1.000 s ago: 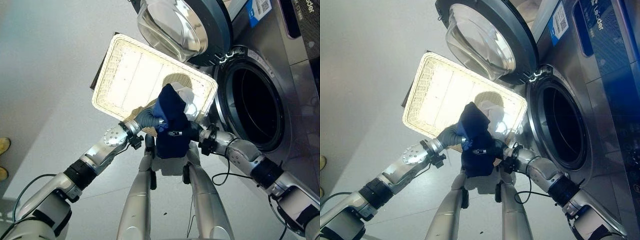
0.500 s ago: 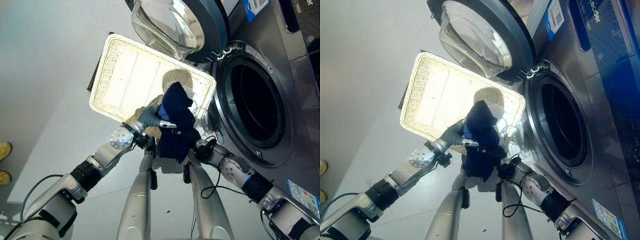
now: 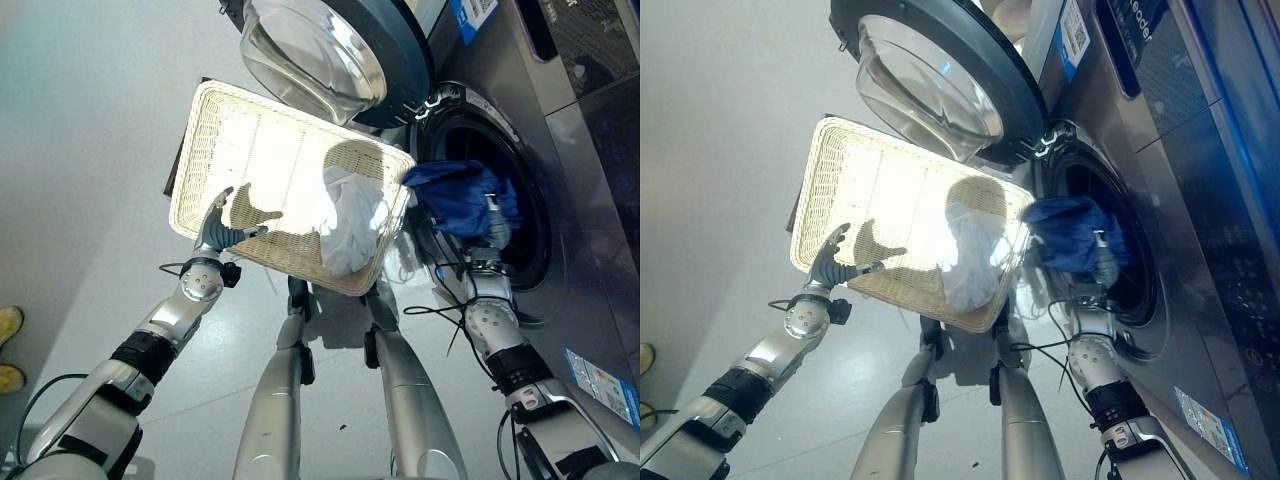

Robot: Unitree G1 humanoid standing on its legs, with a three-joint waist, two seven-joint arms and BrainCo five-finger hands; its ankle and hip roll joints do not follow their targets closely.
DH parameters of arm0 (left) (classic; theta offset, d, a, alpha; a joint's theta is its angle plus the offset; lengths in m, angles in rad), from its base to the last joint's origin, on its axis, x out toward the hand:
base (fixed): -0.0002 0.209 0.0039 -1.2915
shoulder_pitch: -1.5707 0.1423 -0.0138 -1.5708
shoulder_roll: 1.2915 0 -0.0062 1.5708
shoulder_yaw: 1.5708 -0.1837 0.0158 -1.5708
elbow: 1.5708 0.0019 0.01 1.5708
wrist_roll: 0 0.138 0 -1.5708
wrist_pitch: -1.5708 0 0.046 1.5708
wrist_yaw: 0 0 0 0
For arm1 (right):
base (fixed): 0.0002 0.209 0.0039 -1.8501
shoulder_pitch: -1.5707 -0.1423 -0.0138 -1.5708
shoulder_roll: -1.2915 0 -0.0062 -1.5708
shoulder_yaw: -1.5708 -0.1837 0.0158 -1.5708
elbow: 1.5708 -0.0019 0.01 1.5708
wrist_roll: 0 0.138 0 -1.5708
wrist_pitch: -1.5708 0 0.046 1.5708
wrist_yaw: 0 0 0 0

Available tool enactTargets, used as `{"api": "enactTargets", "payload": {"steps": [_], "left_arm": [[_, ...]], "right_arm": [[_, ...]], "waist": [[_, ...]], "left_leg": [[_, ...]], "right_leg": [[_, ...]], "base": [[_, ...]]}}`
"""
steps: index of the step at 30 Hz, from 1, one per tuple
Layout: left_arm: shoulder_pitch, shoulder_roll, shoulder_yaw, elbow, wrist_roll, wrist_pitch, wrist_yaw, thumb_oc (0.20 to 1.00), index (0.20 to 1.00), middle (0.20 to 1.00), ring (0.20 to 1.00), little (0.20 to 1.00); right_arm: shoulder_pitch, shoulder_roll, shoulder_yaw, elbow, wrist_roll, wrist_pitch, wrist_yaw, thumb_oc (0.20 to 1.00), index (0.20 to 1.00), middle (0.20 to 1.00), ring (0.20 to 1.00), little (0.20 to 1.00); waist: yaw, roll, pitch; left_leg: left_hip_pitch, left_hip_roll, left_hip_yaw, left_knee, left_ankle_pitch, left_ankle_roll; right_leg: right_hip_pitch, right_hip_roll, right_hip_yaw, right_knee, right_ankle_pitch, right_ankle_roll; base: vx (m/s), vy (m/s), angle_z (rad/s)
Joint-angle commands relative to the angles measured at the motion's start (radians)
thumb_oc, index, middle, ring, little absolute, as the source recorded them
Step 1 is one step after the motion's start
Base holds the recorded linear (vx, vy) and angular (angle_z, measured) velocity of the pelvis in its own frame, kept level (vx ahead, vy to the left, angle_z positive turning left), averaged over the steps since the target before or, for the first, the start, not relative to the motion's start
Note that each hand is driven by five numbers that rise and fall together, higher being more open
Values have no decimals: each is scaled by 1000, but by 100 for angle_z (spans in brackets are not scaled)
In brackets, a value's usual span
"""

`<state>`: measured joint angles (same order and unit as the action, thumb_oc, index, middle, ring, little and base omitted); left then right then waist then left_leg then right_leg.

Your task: Put the clothes into the washing machine.

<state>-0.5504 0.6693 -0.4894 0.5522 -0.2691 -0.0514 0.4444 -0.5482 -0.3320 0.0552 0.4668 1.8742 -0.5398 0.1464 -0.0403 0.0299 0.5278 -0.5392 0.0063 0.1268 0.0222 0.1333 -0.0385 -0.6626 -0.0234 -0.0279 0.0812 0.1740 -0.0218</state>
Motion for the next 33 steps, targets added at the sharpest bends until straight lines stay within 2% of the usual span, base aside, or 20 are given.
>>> {"api": "enactTargets", "payload": {"steps": [1,6,7,8,9,10,11,12,14,16,18,19,20,22,24,25,26,28,32,33], "left_arm": [[-19,-38,29,10,-21,-27,20,1000,1000,1000,1000,1000],[-26,-64,21,91,-72,-77,-10,1000,1000,1000,1000,1000],[-24,-56,17,97,-79,-95,-22,1000,1000,1000,1000,1000],[-15,-53,13,93,-81,-100,-26,1000,1000,1000,1000,1000],[1,-47,6,82,-89,-110,-29,1000,1000,1000,1000,1000],[19,-35,-6,60,-101,-111,-26,1000,1000,1000,1000,1000],[22,-31,-10,52,-104,-111,-23,1000,1000,1000,1000,1000],[36,-17,-31,25,-112,-109,-13,1000,1000,1000,1000,1000],[52,2,-46,-18,-138,-95,-3,1000,1000,1000,1000,1000],[67,9,-48,-36,-155,-90,1,1000,1000,1000,1000,1000],[83,16,-41,-35,-184,-93,-18,1000,1000,1000,1000,1000],[83,16,-41,-35,-184,-93,-18,1000,1000,1000,1000,1000],[109,-12,-32,-15,-207,-113,-25,1000,1000,1000,1000,1000],[142,-51,-17,4,-219,-139,-28,1000,1000,1000,1000,1000],[161,-69,-14,11,-223,-150,-26,1000,1000,1000,1000,1000],[179,-97,-9,16,-215,-162,-18,1000,1000,1000,1000,1000],[179,-100,-5,16,-213,-164,-16,1000,1000,1000,1000,1000],[217,-154,20,38,-227,-195,8,1000,1000,1000,1000,1000],[269,-220,64,74,-233,-245,37,1000,1000,1000,1000,1000],[292,-258,88,96,-246,-268,47,1000,1000,1000,1000,1000]], "right_arm": [[-32,-53,-61,-29,95,-102,-11,200,200,200,200,200],[-186,-144,-154,147,5,-196,-225,200,200,200,200,200],[-256,-232,-189,221,-42,-248,-326,200,200,200,200,200],[-272,-256,-201,243,-44,-281,-347,200,200,200,200,200],[-298,-299,-225,285,-60,-352,-393,200,200,200,200,200],[-324,-350,-247,338,-61,-452,-434,360,360,360,360,360],[-331,-364,-253,352,-68,-471,-443,507,507,507,507,507],[-342,-405,-261,390,-120,-501,-499,1000,1000,1000,1000,1000],[-370,-460,-249,393,-146,-539,-566,1000,1000,1000,1000,1000],[-394,-492,-239,388,-125,-539,-552,1000,1000,1000,1000,1000],[-424,-520,-209,389,5,-501,-454,1000,1000,1000,1000,1000],[-424,-520,-209,389,5,-501,-454,1000,1000,1000,1000,1000],[-431,-496,-202,374,98,-360,-365,1000,1000,1000,1000,1000],[-429,-447,-198,358,98,-220,-287,1000,1000,1000,1000,1000],[-426,-419,-173,367,98,-124,-225,1000,1000,1000,1000,1000],[-420,-376,-139,360,47,-58,-189,1000,1000,1000,1000,1000],[-422,-371,-136,354,29,-59,-199,1000,1000,1000,1000,1000],[-381,-282,-88,299,-196,25,-216,1000,1000,1000,1000,1000],[-318,-211,-47,282,-402,53,-207,1000,1000,1000,1000,1000],[-287,-177,-19,275,-528,46,-216,1000,1000,1000,1000,1000]], "waist": [[-26,77,-8],[-12,100,-8],[-4,108,-8],[-1,111,-8],[4,116,-8],[10,122,-8],[11,124,-8],[17,130,-8],[28,139,-8],[36,146,-8],[40,154,-8],[40,154,-8],[45,165,-8],[53,176,-8],[58,181,-8],[67,186,-8],[67,187,-8],[74,192,-8],[80,189,-8],[84,188,-8]], "left_leg": [[-41,-55,34,50,-24,-14],[-45,-57,33,65,-36,-16],[-59,-56,31,76,-33,-18],[-54,-56,27,80,-42,-20],[-57,-57,21,83,-45,-20],[-65,-58,12,85,-47,-18],[-76,-59,10,85,-40,-16],[-88,-62,-1,87,-40,-13],[-103,-69,-18,92,-37,-6],[-111,-74,-32,93,-34,-2],[-117,-80,-44,102,-37,0],[-117,-80,-44,102,-37,0],[-119,-85,-52,111,-37,1],[-116,-87,-55,106,-30,2],[-104,-90,-56,104,-35,1],[-100,-90,-55,99,-33,0],[-108,-89,-55,98,-24,1],[-102,-85,-51,86,-18,-3],[-82,-83,-48,67,-17,-5],[-79,-82,-46,55,-11,-6]], "right_leg": [[26,-16,-103,56,-81,94],[23,-18,-109,75,-96,93],[12,-21,-114,88,-98,91],[17,-21,-115,95,-108,93],[16,-23,-117,104,-115,93],[8,-23,-118,113,-118,93],[-3,-22,-118,115,-112,91],[-16,-20,-118,132,-117,90],[-33,-18,-118,157,-126,85],[-45,-13,-115,179,-136,83],[-57,-9,-112,219,-163,79],[-57,-9,-112,219,-163,79],[-63,-8,-112,241,-178,73],[-60,-11,-118,238,-177,71],[-48,-14,-120,237,-188,70],[-43,-16,-124,235,-192,69],[-50,-15,-125,231,-182,67],[-40,-15,-131,223,-187,64],[-21,-16,-137,210,-195,63],[-18,-15,-141,201,-192,61]], "base": [[11,-31,0],[9,-53,-2],[38,-65,0],[29,-81,1],[46,-72,5],[12,-70,6],[4,-96,13],[-14,-97,10],[2,-72,7],[3,-40,7],[9,-26,4],[0,0,0],[-3,-11,-4],[1,-3,-6],[0,2,2],[-36,5,8],[-31,16,9],[-23,11,3],[-18,28,7],[-35,49,15]]}}
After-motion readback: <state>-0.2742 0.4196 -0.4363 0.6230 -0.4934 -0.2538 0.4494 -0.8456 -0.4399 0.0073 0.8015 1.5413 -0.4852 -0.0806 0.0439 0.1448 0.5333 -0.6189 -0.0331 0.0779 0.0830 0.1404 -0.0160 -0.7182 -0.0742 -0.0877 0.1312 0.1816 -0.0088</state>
